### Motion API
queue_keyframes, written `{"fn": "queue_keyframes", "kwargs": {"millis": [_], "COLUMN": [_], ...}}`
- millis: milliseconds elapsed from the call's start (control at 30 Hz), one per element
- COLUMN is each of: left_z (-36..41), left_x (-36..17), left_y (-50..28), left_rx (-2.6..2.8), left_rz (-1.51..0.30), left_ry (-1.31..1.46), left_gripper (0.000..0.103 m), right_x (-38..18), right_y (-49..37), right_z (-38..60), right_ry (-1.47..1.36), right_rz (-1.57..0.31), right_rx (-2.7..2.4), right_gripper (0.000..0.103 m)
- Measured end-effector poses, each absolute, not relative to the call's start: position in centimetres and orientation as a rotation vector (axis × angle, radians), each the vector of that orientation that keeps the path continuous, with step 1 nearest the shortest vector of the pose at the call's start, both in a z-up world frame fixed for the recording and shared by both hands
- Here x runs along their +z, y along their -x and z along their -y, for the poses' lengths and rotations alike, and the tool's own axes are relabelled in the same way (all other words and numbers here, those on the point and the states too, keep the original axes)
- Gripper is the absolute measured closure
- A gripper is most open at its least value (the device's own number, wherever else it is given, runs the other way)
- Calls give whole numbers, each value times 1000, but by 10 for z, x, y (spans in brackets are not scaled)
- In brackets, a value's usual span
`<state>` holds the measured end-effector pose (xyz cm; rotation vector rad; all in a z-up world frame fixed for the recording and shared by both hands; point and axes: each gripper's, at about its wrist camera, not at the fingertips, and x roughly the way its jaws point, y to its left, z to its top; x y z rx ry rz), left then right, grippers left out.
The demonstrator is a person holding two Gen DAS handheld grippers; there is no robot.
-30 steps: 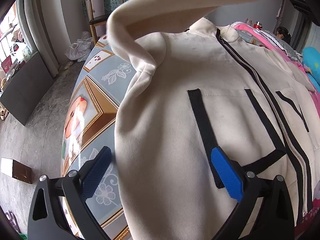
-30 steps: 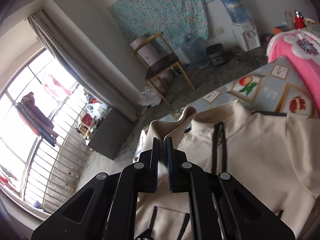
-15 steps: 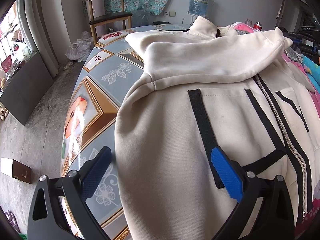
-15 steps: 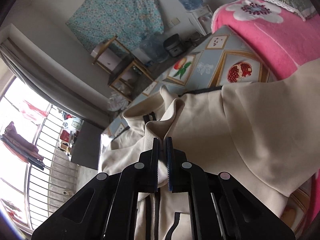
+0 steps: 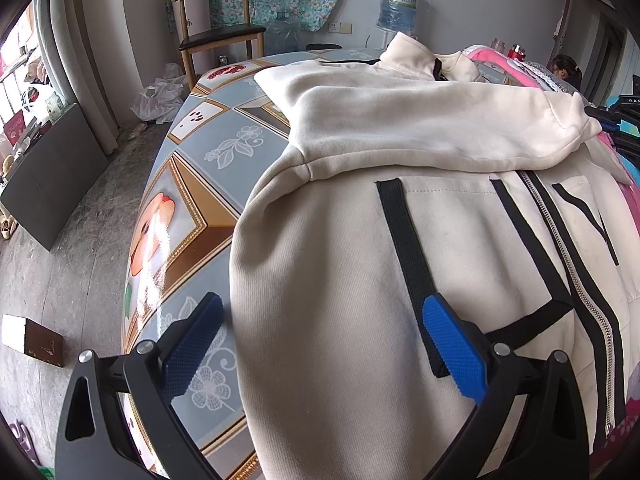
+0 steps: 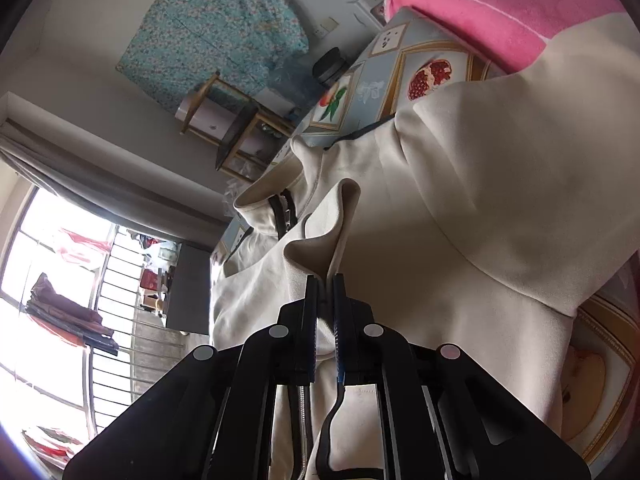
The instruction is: Fold large clothes
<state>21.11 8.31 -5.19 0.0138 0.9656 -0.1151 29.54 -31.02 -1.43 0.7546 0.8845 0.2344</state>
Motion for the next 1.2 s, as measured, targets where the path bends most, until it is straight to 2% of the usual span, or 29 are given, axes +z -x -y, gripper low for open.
{"fn": "queue_keyframes", "kwargs": {"millis": [67, 133, 200, 300, 467, 533, 700, 867, 1033, 1200], "left_z": [-83, -83, -83, -84, -101, -108, -111, -109, -119, -126], "left_x": [-52, -52, -52, -52, -25, -7, 2, -19, -39, -43], "left_y": [-211, -210, -210, -210, -200, -198, -225, -249, -256, -256], "left_rx": [-115, -115, -116, -121, -139, -115, -73, -55, -22, -10], "left_rz": [-966, -966, -966, -964, -851, -785, -798, -863, -928, -941], "left_ry": [-14, -14, -14, -8, 47, 14, -27, -3, 78, 115], "left_gripper": [5, 5, 5, 5, 5, 5, 5, 19, 49, 65], "right_x": [-24, -40, -43, -23, 11, 25, 49, 34, -10, -67], "right_y": [-299, -305, -305, -297, -304, -311, -350, -404, -471, -508], "right_z": [310, 312, 313, 311, 275, 249, 137, -5, -99, -145], "right_ry": [-729, -659, -553, -504, -371, -313, -103, 151, 302, 465], "right_rz": [-930, -1011, -1050, -990, -957, -953, -975, -1078, -1210, -1337], "right_rx": [203, 129, 14, 3, 85, 155, 426, 634, 647, 516], "right_gripper": [96, 88, 87, 73, 68, 54, 39, 39, 39, 42]}}
